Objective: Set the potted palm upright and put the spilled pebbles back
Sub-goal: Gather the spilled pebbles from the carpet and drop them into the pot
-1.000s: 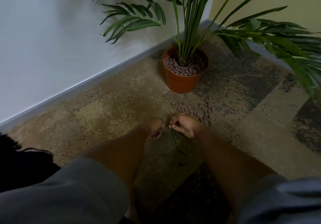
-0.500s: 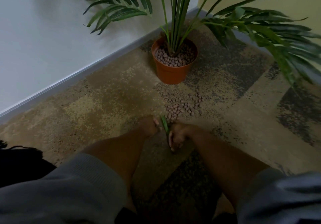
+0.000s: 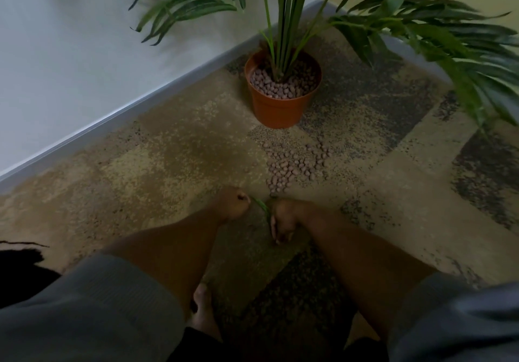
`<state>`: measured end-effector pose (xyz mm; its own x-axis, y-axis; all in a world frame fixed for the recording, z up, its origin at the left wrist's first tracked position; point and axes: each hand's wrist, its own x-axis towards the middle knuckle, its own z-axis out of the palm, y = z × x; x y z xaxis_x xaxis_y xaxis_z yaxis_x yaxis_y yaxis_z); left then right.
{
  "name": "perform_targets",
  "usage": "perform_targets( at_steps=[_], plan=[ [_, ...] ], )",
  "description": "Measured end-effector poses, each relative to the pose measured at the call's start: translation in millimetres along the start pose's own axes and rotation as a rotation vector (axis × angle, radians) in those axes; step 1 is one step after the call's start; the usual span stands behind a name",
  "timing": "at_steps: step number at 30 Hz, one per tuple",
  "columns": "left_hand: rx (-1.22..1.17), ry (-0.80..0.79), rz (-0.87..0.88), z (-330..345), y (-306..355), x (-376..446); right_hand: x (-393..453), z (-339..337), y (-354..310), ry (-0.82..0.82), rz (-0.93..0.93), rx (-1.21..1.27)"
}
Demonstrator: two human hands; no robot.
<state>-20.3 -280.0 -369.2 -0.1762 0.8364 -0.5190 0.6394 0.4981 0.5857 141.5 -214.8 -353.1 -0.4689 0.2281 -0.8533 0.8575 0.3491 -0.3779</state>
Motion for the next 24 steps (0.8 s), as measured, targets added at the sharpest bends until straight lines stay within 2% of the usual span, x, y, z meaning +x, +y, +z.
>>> perform_targets(
  at_steps=[2, 5, 7, 11, 14, 18, 24],
  plan=[
    [0.020, -0.042, 0.015, 0, -2, -5, -2, -2, 0, 0.017, -0.002, 0.160],
    [0.061, -0.068, 0.036, -2, -4, -9, -13, -11, -1, 0.033, -0.037, 0.775],
    [0.113, -0.086, 0.054, -4, -6, -12, -18, -18, 1, 0.051, -0.110, 1.081],
    [0.160, -0.177, 0.077, -1, -10, -19, -15, -29, 2, 0.048, -0.231, 1.506],
    [0.179, -0.181, 0.029, 4, -13, -18, -14, -34, 0, 0.064, -0.300, 1.699],
    [0.257, -0.178, 0.094, 9, -9, -12, -9, -35, -3, 0.105, -0.337, 1.842],
    [0.226, -0.222, 0.126, 10, -7, -8, -1, -48, -6, 0.309, -0.177, 1.826]
  ],
)
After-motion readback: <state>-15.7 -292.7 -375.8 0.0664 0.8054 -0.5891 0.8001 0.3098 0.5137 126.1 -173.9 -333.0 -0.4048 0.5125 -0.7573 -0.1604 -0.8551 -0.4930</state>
